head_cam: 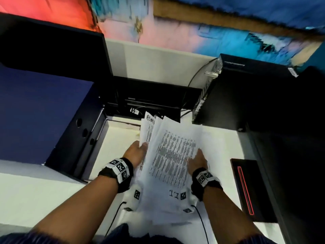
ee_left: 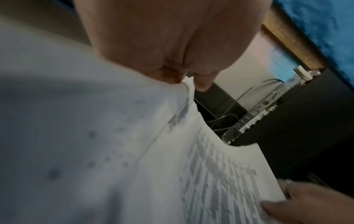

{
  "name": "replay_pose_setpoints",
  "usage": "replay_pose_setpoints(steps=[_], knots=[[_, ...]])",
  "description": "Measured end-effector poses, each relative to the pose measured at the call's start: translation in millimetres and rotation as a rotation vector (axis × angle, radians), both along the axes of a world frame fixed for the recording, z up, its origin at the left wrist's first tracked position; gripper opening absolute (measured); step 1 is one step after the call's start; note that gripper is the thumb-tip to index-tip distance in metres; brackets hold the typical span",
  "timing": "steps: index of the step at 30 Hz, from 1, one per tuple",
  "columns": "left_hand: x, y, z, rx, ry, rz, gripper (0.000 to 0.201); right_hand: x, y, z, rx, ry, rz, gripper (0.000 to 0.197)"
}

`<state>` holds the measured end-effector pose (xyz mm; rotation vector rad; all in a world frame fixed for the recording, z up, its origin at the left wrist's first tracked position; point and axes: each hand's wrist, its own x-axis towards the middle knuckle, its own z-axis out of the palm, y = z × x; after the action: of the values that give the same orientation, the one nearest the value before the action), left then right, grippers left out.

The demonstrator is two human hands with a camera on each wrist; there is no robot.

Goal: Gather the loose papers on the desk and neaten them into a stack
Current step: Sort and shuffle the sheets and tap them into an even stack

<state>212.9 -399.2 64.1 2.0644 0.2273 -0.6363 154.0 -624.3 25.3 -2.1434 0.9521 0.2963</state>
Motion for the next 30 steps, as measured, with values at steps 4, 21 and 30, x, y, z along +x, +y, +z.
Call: replay_pose_setpoints(steps=[4,21,30], knots=[[-2,-8,-10,0.224,-0.051,-0.182,0.044,0,30,-9,0.055,-0.011,0.15,0.059],[18,59,35,0.115,-0.383,0.119,0.034,-9,19,-17,-0.129,0.232,-0.113,0.102],[3,60,14,0.092,-0.235,0.069,0.029,-26,-14,46,-0.165,-0.082,-0.163,0.045]])
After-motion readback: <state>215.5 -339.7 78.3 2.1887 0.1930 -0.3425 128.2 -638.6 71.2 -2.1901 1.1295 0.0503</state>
